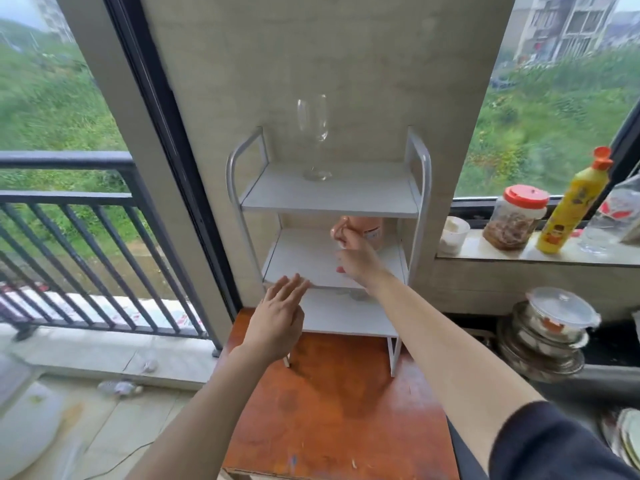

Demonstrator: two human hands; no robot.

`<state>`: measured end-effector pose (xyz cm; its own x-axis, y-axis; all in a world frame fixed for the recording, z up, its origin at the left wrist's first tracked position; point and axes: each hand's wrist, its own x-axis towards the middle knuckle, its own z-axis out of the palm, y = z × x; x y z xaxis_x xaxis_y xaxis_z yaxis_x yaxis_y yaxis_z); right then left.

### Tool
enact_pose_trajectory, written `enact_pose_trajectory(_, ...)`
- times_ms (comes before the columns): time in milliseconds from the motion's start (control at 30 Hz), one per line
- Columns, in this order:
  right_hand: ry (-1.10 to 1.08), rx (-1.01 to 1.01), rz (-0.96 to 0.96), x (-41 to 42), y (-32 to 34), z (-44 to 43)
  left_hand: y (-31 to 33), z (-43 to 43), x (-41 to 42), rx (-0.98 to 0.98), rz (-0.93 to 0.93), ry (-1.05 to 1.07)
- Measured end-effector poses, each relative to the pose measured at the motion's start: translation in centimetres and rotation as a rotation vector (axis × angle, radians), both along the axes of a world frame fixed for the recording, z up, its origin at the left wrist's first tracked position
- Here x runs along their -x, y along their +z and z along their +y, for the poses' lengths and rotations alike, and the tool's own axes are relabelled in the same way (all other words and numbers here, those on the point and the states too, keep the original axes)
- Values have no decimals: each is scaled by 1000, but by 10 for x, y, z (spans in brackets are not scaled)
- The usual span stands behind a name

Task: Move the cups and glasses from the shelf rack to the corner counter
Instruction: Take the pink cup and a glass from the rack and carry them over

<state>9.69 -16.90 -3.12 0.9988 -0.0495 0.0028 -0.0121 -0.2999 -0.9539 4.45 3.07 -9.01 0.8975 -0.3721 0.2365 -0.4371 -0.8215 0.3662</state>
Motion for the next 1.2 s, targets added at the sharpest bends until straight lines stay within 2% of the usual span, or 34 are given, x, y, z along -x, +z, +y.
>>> enact_pose_trajectory(67, -22, -189, 44, -7, 0, 5, 2, 3, -3, 46, 25, -1)
enact_pose_trajectory(133, -28, -285, 60, -10, 0, 6, 4, 5, -7, 90, 49, 7)
enact_pose_trajectory(233, -25, -241, 42, -7, -1, 5, 4, 5, -9, 136, 54, 28)
enact_pose_trajectory(367, -142, -68, -51, 7, 1, 3, 3, 1, -8, 174, 18, 46)
enact_pose_trajectory(533, -242, -208, -15, 40, -1, -9, 2, 2, -10, 202, 11, 61)
enact_pose_trajectory(700, -268, -191, -38, 76, -9, -21, -6, -7, -4, 229, -13, 104)
enact_pose_trajectory(867, -341, -250, -145, 134, -24, -25, -32, -20, 14, 120, -87, 135)
enact_pose_trajectory(967, -378, -270, -158, 167, -47, -34, -50, -33, 25, 214, -153, 209)
enact_pose_trajectory(1067, -432, -290, -160, 194, -69, -46, -64, -54, 20, 343, 78, 240)
enact_pose_trajectory(1200, -523, -260, -86, 217, -88, -59, -71, -87, -11, 361, 281, 181)
